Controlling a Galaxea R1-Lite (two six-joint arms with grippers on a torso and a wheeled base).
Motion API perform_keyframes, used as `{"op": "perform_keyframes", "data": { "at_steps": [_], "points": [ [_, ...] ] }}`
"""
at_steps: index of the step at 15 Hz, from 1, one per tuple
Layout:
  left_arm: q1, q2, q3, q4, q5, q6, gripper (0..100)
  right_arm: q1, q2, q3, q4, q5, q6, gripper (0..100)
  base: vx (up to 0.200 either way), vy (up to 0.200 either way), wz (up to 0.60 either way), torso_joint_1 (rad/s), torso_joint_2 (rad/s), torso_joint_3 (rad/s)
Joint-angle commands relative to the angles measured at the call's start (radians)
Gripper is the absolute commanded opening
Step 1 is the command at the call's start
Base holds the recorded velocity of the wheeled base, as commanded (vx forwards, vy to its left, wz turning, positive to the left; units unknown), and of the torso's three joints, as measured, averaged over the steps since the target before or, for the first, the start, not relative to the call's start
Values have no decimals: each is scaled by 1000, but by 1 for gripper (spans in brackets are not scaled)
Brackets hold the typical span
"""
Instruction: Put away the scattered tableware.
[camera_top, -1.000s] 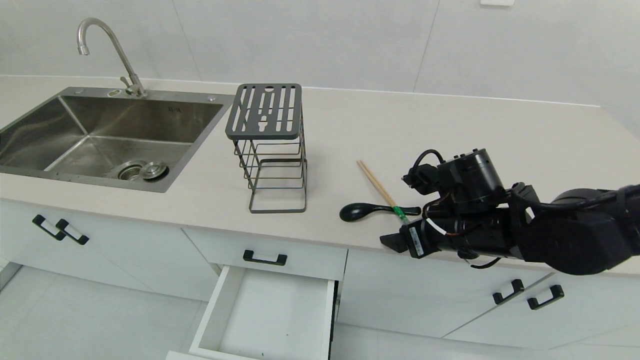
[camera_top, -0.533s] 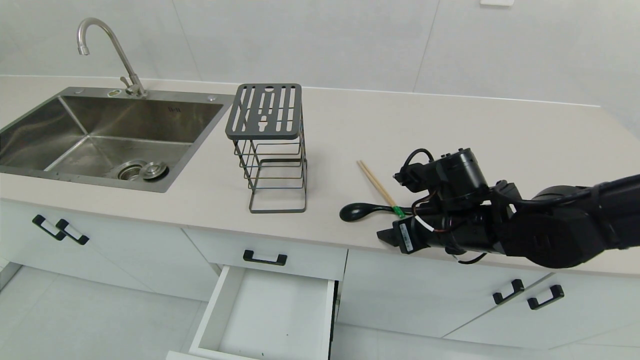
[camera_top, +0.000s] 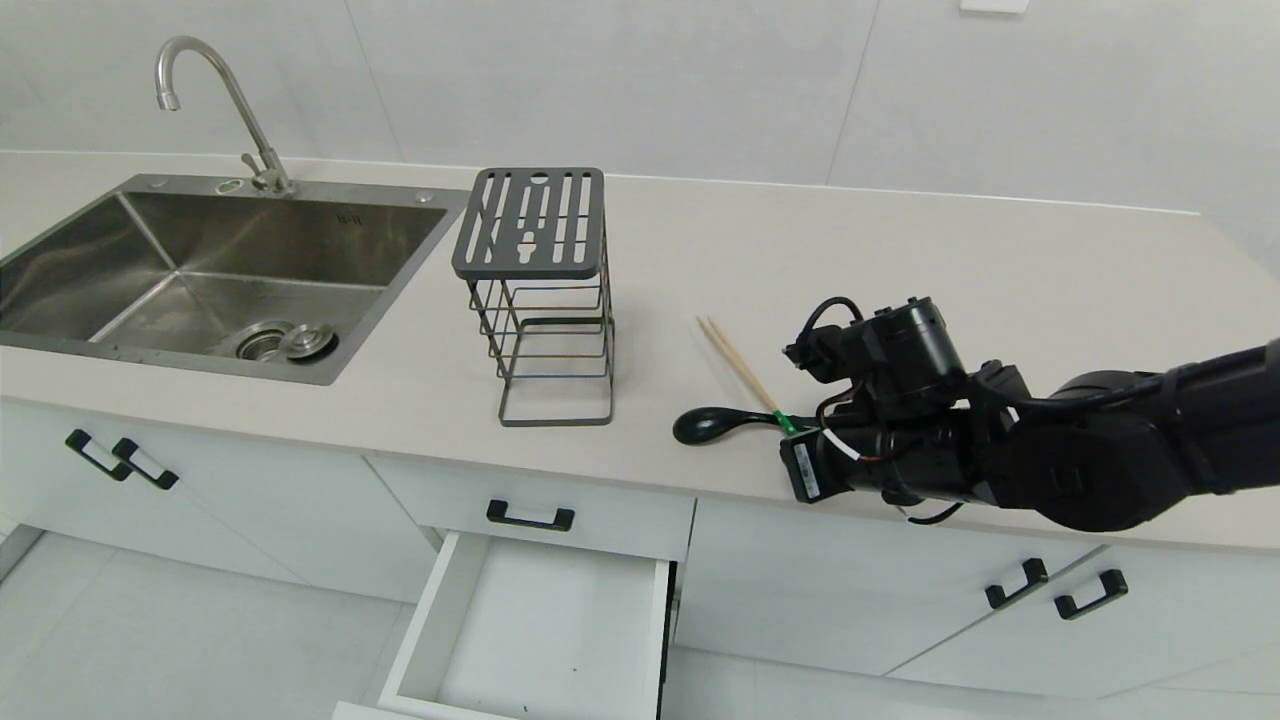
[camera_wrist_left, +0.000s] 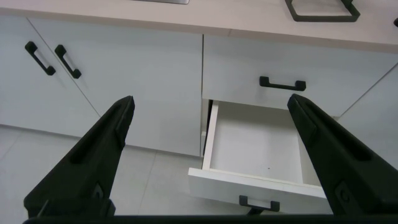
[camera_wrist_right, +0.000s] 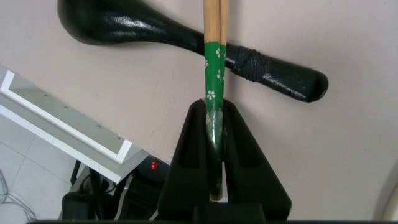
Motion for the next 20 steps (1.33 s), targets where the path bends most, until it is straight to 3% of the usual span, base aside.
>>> {"op": "perform_keyframes", "data": {
  "at_steps": [1,8,20],
  "points": [
    [0,2,0,0,0,0,100,-5,-15,-3,1,-3,0,0,0,0,0,0,0,0],
    [0,2,0,0,0,0,100,1,-193,32,-6,4,-23,0,0,0,0,0,0,0],
    [0,2,0,0,0,0,100,144,-339,-34,-66,37,-126,0,0,0,0,0,0,0]
  ]
}}
